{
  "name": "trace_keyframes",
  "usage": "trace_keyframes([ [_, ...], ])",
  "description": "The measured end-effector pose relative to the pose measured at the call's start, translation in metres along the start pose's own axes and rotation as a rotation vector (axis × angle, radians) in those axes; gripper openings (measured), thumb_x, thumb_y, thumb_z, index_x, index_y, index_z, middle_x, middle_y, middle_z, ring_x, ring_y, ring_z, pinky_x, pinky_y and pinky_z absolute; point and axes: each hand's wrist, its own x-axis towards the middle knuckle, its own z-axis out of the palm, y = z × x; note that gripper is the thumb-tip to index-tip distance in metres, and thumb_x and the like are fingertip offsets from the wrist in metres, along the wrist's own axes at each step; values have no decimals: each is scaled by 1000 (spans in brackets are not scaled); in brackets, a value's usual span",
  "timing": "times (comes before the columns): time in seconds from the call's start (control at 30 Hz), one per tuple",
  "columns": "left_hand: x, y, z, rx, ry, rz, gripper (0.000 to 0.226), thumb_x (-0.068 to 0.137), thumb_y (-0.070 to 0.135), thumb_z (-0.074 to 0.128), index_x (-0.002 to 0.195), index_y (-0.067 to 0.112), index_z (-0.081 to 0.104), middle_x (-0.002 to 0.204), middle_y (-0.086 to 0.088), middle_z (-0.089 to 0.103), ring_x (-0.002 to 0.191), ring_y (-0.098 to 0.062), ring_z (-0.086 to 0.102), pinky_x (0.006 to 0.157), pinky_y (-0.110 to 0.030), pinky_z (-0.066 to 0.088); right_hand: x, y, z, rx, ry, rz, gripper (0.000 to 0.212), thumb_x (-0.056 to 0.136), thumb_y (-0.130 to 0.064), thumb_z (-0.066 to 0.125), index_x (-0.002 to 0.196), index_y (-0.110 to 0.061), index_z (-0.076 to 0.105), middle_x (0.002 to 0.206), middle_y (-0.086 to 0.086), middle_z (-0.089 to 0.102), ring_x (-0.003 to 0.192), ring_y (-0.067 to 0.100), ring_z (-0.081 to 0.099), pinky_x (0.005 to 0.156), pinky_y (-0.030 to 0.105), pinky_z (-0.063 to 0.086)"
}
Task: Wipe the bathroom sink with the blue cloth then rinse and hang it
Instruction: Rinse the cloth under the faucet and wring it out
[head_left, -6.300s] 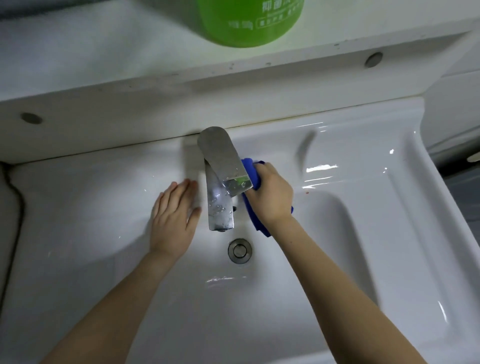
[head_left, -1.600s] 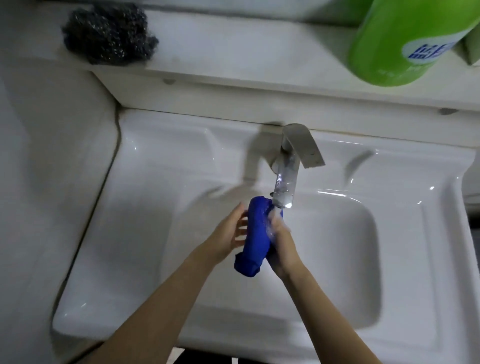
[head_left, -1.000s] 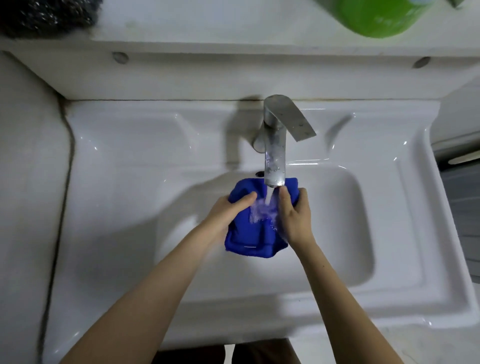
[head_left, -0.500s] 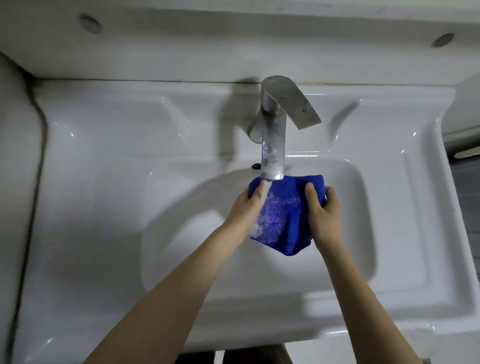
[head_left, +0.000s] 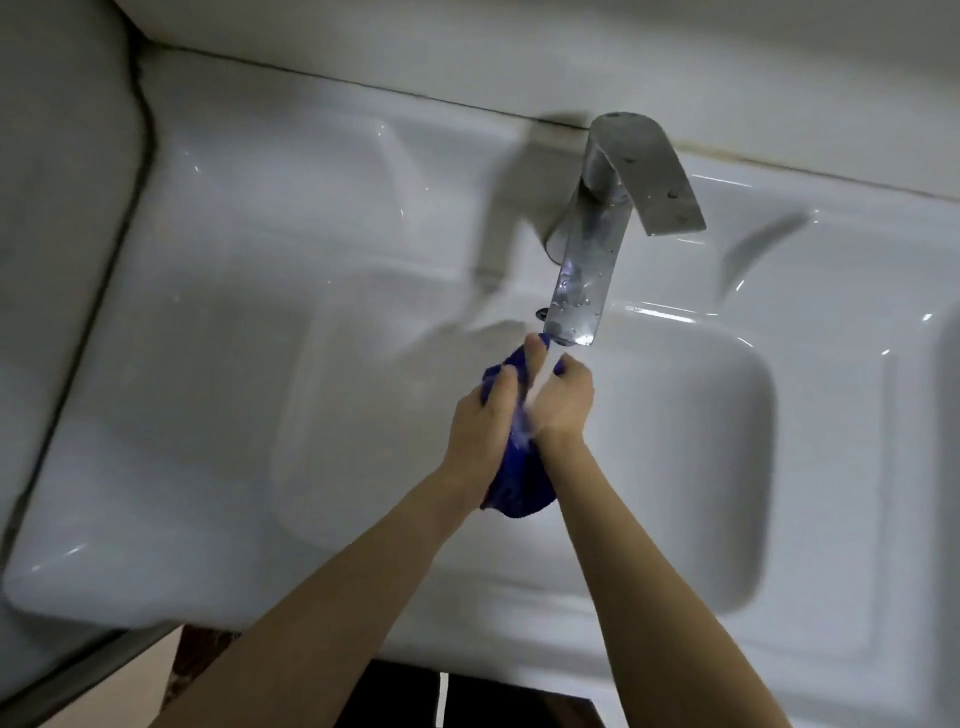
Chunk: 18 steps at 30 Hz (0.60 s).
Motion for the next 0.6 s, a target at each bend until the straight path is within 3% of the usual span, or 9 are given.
trace_keyframes([
  [0.07,1,8,-7,30,45,-28,37,87,50,49,64,33,72,61,7,72,53,-7,68,45,-16,49,-24,16,1,105,-40,-18,47,90,-43,56,53,-21,37,46,-8,38,45,12,36,46,24,34],
  [0.13,9,13,-13,-86,18,-140,43,91,50,49,66,19,66,62,2,70,56,-15,66,60,-25,53,-58,27,9,-42,-85,-167,47,88,-56,50,53,-27,43,42,-9,44,39,6,41,41,15,32],
  [0.2,5,4,-5,-85,-26,-132,34,97,45,47,73,23,58,65,7,66,65,-15,64,72,-30,52,-48,22,11,-280,-37,-338,45,91,-51,48,55,-25,45,46,-7,48,45,8,48,44,20,36],
  [0.27,-4,-12,9,-33,26,-112,32,96,48,49,86,23,67,84,0,73,84,-24,70,83,-39,57,-7,7,6,-385,-30,-240,38,94,-33,50,64,-11,52,59,5,57,56,21,54,53,33,44],
  [0.33,-10,-9,18,-28,126,-125,39,92,49,51,85,16,71,84,-8,74,84,-29,71,77,-38,57,16,3,-5,-256,-41,-89,35,95,-19,50,62,-7,48,57,9,52,53,23,44,54,34,40],
  [0.43,9,19,12,-16,194,-145,39,92,42,49,79,10,66,74,-8,67,74,-27,63,68,-31,48,-22,26,-7,-45,-85,-64,47,93,-37,55,51,-20,41,46,-4,40,45,14,36,46,29,34],
  [0.5,18,25,10,-144,155,-243,38,96,39,49,80,6,60,78,-11,60,73,-26,57,70,-28,46,-45,35,-4,-104,-123,-152,47,88,-49,54,50,-23,42,43,-6,41,40,9,37,43,21,34],
  [0.6,2,-4,26,-210,50,-221,29,89,44,58,88,17,71,82,-5,70,81,-28,66,77,-31,52,-3,15,-4,-330,-65,-191,39,80,-42,59,56,-20,38,51,-4,42,46,15,38,47,29,32],
])
